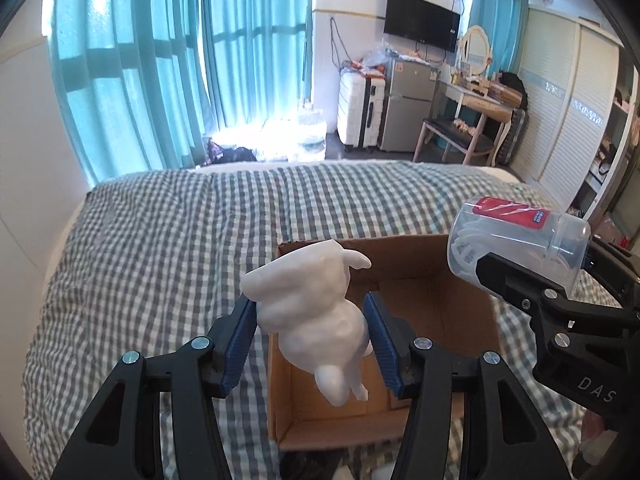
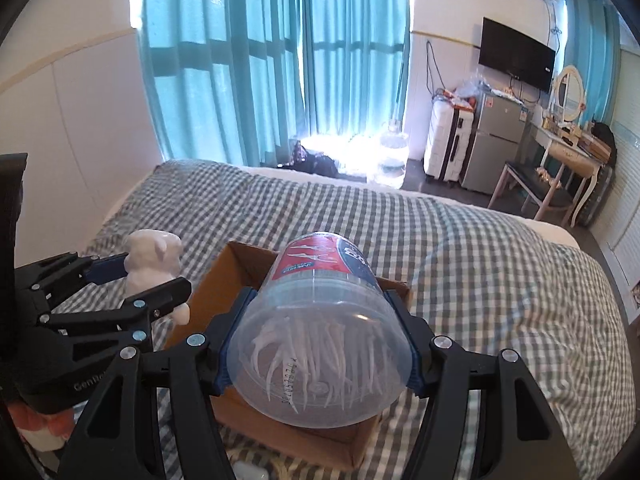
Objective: Organize objects
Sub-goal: 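Carry plush toy and swab jar into the box and release both, then grasp the blue tissue pack with the right tool, then grasp the white bottle with the left tool, then carry bottle and tissue pack into the box and release both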
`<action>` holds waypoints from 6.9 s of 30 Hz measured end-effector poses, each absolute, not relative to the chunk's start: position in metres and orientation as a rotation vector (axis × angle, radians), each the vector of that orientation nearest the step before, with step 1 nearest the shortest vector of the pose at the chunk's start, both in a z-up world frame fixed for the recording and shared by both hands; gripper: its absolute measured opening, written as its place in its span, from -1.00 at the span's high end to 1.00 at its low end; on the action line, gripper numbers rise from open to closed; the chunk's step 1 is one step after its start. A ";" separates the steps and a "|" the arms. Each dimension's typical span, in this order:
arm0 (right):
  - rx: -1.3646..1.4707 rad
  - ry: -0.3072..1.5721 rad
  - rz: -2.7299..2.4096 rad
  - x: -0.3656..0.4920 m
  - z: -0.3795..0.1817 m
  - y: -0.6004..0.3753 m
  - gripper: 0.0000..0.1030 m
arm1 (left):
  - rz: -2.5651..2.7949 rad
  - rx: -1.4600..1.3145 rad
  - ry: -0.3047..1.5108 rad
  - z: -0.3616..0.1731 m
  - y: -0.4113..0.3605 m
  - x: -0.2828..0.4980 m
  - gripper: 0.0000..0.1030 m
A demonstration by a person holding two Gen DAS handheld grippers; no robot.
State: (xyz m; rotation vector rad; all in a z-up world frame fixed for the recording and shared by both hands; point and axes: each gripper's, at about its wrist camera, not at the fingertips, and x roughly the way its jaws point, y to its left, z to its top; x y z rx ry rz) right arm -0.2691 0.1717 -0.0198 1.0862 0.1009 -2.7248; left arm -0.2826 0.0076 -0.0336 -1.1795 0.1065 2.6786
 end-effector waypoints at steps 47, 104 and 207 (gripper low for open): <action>0.776 0.110 -2.910 -0.174 0.086 0.190 -0.87 | 2.848 -0.861 0.169 0.072 -0.008 -0.196 -1.00; 1.363 0.211 -2.444 -0.088 -0.154 0.123 0.01 | 2.741 -1.498 0.105 -0.154 -0.071 -0.112 -1.00; 1.015 0.133 -2.708 -0.249 -0.022 0.174 0.01 | 2.609 -1.116 0.210 -0.022 0.030 -0.264 0.08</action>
